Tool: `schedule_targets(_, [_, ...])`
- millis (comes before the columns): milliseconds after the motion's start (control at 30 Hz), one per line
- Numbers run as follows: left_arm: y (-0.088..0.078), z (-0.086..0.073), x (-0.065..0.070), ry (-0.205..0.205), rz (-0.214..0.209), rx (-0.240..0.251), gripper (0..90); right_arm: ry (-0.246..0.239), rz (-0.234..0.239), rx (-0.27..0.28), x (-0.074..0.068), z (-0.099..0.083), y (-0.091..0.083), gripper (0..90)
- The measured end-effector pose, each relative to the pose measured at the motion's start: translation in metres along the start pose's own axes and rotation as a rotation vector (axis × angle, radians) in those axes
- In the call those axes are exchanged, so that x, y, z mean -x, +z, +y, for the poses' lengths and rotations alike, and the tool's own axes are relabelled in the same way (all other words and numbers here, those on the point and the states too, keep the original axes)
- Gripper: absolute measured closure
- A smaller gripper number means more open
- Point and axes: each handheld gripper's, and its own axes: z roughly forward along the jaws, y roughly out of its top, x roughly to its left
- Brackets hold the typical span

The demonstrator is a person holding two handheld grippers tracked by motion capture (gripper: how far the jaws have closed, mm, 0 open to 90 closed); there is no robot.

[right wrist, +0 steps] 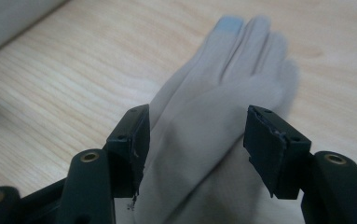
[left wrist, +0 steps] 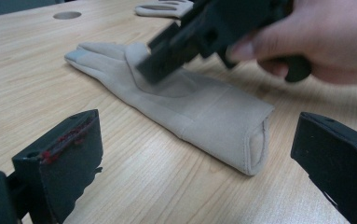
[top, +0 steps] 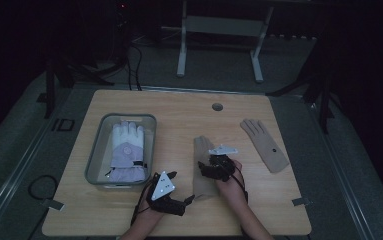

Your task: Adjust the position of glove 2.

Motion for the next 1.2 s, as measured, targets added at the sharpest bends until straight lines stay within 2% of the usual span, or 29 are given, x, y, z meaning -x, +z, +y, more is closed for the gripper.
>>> schedule_targets(100, [0.000, 0.000, 0.000, -0.001, 0.001, -0.002, 2.2, -0.008, 0.013, 0.011, 0.012, 0.007, -0.011, 40.8])
schedule_targets(267, [0.000, 0.000, 0.000, -0.003, 0.002, -0.004, 2.1, -0.011, 0.005, 0.025, 0.034, 0.012, -0.024, 40.8])
schedule_targets(400, [0.000, 0.000, 0.000, -0.005, 0.002, -0.003, 2.2, 0.008, 0.021, 0.040, 0.054, 0.013, -0.035, 41.5])
schedule_targets(500, [0.000, 0.000, 0.000, -0.004, 0.003, -0.004, 2.2, 0.027, 0.009, 0.054, 0.070, 0.012, -0.042, 42.4])
schedule_targets(700, [0.000, 0.000, 0.000, -0.007, 0.002, -0.005, 2.2, 0.039, -0.032, 0.072, 0.102, 0.007, -0.053, 42.7])
schedule_targets(767, [0.000, 0.000, 0.000, -0.006, 0.001, -0.005, 2.2, 0.076, -0.045, 0.095, 0.118, 0.003, -0.058, 43.9])
schedule_targets(833, [0.000, 0.000, 0.000, -0.004, 0.001, -0.005, 2.2, 0.085, -0.064, 0.107, 0.129, -0.001, -0.062, 44.0])
schedule_targets(1000, [0.000, 0.000, 0.000, -0.007, 0.001, -0.005, 2.2, 0.143, -0.114, 0.103, 0.164, -0.013, -0.068, 46.4])
schedule_targets(1200, [0.000, 0.000, 0.000, -0.003, 0.005, -0.006, 2.2, 0.166, -0.159, 0.076, 0.190, -0.023, -0.067, 47.3])
